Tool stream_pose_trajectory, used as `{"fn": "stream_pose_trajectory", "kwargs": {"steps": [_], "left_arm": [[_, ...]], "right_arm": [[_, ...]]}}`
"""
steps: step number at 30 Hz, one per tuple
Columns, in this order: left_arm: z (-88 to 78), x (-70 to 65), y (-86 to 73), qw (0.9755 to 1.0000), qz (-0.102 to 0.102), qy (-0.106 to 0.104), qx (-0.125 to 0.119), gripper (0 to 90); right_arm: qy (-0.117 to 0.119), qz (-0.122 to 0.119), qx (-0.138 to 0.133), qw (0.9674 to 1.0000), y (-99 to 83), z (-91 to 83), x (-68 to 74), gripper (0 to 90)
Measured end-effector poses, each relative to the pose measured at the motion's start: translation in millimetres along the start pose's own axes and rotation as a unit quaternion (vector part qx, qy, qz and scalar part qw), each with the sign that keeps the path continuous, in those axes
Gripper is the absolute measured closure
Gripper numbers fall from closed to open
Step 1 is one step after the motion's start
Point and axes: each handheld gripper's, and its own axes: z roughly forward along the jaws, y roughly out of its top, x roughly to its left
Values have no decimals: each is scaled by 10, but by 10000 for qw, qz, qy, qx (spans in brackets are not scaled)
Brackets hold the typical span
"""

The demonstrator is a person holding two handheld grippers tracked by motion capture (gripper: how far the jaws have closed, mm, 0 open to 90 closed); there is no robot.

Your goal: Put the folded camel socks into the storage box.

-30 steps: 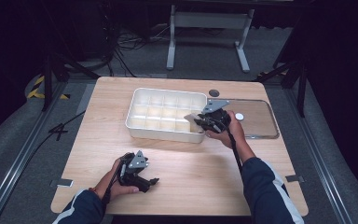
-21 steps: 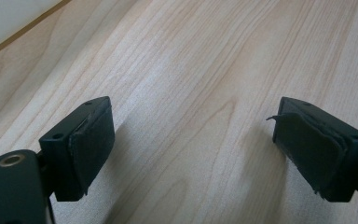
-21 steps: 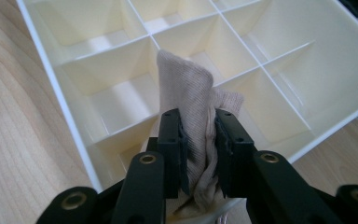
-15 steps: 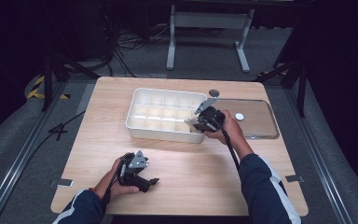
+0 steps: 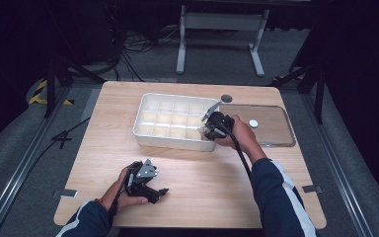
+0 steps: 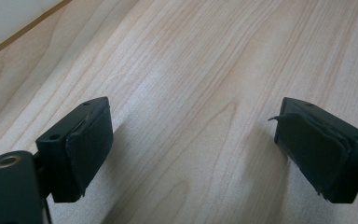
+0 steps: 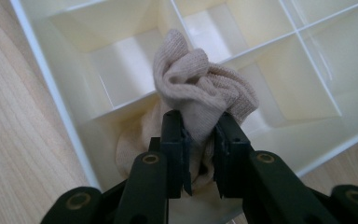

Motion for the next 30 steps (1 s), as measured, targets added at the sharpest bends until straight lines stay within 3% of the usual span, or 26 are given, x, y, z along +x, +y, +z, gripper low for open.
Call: {"fn": "stream_pose_trajectory", "kwargs": {"steps": [10, 16, 24, 26, 30], "left_arm": [[2, 1, 2, 10000, -7, -5, 13, 103], [1, 2, 3, 10000, 2, 0, 26, 102], [2, 1, 3, 10000, -5, 0, 20, 102], [1, 1, 3, 10000, -3, 1, 21, 102], [0, 1, 2, 10000, -4, -2, 19, 103]], "right_arm": [[282, 72, 295, 9991, 62, 42, -65, 763], [263, -20, 470, 9985, 79, 86, -49, 758], [332, 138, 299, 9989, 48, 25, -57, 672], [398, 223, 95, 9989, 26, -20, -63, 628], [304, 247, -233, 9990, 4, -116, -59, 604]]}}
